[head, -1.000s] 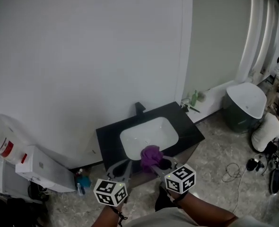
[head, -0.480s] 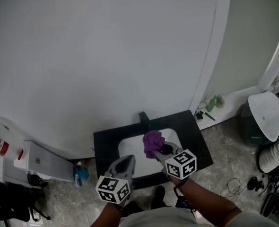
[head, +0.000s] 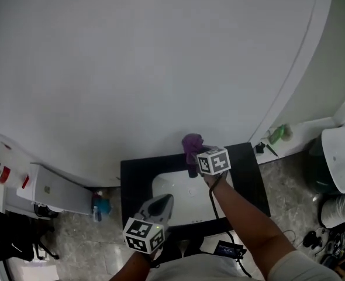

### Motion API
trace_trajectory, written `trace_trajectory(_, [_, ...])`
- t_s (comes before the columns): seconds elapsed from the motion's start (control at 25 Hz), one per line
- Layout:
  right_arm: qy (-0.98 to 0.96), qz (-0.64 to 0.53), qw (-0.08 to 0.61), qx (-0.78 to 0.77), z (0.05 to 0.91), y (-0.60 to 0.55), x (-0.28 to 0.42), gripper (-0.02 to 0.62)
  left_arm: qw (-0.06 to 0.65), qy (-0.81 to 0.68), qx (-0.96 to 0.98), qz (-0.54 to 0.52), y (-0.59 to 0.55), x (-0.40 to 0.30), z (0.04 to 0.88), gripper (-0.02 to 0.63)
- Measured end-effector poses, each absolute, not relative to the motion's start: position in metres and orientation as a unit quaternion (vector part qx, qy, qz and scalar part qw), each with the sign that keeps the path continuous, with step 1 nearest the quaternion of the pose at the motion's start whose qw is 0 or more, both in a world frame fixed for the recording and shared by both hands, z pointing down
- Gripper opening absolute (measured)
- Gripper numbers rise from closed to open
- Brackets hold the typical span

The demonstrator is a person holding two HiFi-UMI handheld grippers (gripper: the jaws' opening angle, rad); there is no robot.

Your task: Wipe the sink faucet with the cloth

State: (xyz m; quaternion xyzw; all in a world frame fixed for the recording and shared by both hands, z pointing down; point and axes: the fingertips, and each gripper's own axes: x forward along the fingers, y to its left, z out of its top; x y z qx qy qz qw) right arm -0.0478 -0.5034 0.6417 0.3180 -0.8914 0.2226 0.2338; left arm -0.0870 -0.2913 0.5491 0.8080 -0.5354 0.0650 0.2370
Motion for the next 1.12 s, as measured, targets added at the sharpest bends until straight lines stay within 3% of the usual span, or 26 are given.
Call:
trace_trajectory(0.2, [-0.871,0.227,0.285,0.328,0.691,-0.55,-0.067,0.084,0.238,-0.529,0.812,0.072,-0.31,-0.111,0.552,0.007])
trace_trajectory(0.52, [-0.873,0.237,0.295,0.308,0.7,-0.459,-0.051,0.084,0.252,-0.514,0.819,0.048,-0.323,-0.137,0.559,0.006])
trace_trajectory(0.64, [-0.885,0.198,0.264,0.327,0.67,-0.511,-0.063,0.084,0.25,-0.512,0.82,0.053,-0.327,-0.139,0.558,0.007])
trace_trajectory(0.8, [-0.874,0.206,0.285,0.335,0.686,-0.551,-0.072,0.084,0.242,-0.51,0.823,0.064,-0.325,-0.141,0.55,0.006])
trace_trajectory(0.96, [-0.871,0.251,0.254,0.338,0.703,-0.495,-0.046,0.086,0.242,-0.509,0.824,0.058,-0.331,-0.144,0.548,0.006])
trace_trajectory(1.12, [-0.857,0.281,0.278,0.33,0.741,-0.428,-0.025,0.086,0.247,-0.503,0.826,0.057,-0.337,-0.144,0.553,0.006])
